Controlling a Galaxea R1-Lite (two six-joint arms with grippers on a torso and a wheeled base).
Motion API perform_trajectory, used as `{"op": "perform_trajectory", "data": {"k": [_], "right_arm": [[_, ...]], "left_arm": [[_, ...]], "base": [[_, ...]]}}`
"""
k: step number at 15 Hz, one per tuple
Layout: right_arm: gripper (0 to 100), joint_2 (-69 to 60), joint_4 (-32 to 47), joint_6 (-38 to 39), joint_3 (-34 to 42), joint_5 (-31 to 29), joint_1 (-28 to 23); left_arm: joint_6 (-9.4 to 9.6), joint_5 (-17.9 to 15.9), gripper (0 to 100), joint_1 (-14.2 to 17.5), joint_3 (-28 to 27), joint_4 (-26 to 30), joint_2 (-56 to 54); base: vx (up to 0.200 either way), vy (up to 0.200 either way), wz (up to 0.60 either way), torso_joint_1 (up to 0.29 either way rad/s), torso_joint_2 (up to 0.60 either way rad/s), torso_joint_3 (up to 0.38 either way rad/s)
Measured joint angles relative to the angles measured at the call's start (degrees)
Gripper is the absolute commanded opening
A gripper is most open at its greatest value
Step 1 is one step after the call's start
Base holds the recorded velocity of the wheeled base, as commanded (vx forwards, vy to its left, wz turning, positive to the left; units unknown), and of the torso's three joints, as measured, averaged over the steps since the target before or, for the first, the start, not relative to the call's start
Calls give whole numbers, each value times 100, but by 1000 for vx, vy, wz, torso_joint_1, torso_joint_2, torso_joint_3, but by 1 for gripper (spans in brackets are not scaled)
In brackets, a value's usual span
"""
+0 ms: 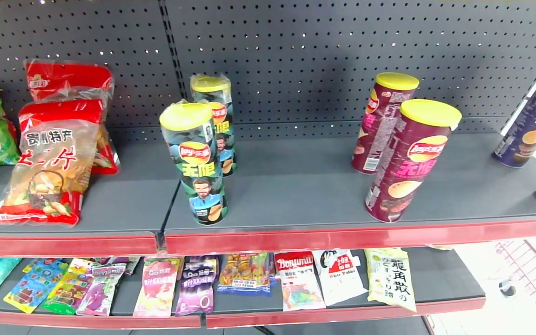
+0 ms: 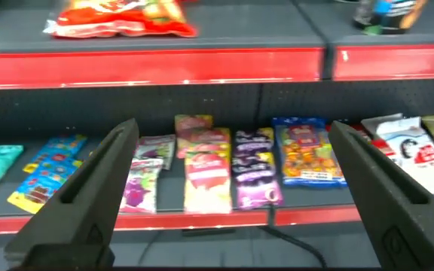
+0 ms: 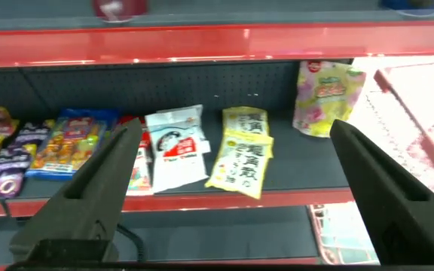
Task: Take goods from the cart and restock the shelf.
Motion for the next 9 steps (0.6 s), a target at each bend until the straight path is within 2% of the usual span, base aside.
{"op": "perform_trajectory", "data": {"k": [9], "right_arm": [[100, 0, 2, 1, 0, -9, -5]], "left_arm": [[0, 11, 100, 0, 0, 0, 2]], "base": [[0, -200, 0, 1, 2, 2]]}}
